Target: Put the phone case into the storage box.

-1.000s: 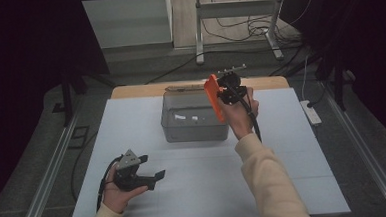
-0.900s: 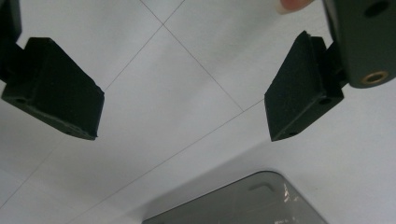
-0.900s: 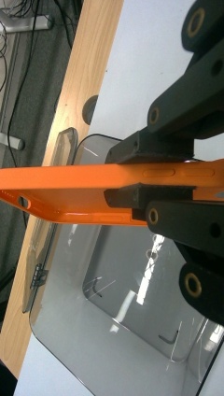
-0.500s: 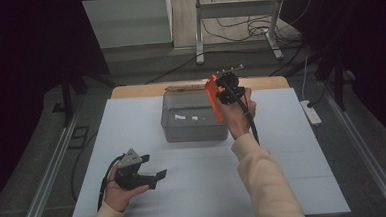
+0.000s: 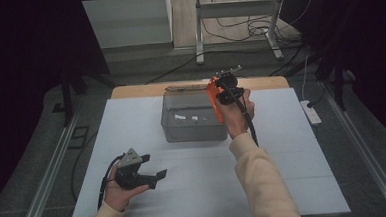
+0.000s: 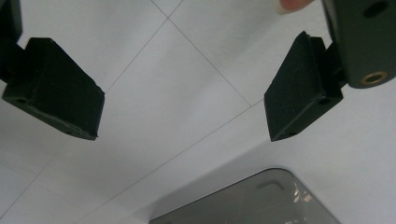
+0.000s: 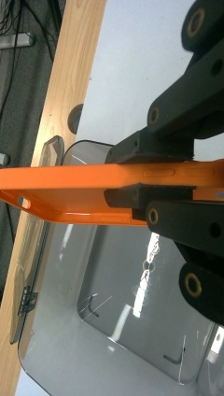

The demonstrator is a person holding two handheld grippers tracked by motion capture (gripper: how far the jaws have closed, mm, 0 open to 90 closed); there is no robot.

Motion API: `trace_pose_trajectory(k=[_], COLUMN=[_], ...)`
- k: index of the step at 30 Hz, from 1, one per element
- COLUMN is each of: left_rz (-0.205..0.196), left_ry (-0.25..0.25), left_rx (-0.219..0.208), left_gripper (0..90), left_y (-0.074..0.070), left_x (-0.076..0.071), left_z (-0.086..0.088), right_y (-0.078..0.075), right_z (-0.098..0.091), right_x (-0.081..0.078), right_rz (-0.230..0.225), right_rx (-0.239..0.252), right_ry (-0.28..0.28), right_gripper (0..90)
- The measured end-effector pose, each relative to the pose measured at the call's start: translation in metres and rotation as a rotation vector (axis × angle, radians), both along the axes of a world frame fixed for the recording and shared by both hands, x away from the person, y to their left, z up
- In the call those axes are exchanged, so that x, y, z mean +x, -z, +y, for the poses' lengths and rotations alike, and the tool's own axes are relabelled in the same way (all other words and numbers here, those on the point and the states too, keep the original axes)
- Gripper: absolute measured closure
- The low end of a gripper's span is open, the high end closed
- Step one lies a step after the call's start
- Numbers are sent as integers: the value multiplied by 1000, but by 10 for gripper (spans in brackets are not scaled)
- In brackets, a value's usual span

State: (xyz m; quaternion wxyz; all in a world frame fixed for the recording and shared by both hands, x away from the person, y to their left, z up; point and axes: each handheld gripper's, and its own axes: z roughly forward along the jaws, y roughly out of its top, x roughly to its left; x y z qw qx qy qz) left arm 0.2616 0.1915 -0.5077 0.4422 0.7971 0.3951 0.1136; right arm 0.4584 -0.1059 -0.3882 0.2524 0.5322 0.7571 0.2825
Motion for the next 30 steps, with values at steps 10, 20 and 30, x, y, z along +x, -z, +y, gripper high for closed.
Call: trace_pose_trajectory(k=[10, 20, 30], left_rz=[-3, -1, -1], left_ry=[3, 10, 14], left_rx=[-1, 0, -2], left_gripper=[121, 119, 117], left_y=[0, 0, 0], left_x=[0, -1, -1], left_z=[0, 0, -1], right_y=[5, 11, 12], right_z=[1, 3, 4], right_x=[2, 5, 5], right_rz=[11, 27, 35], right_rx=[-16, -22, -25], right_ry=[10, 13, 18], right_gripper=[800, 800, 800])
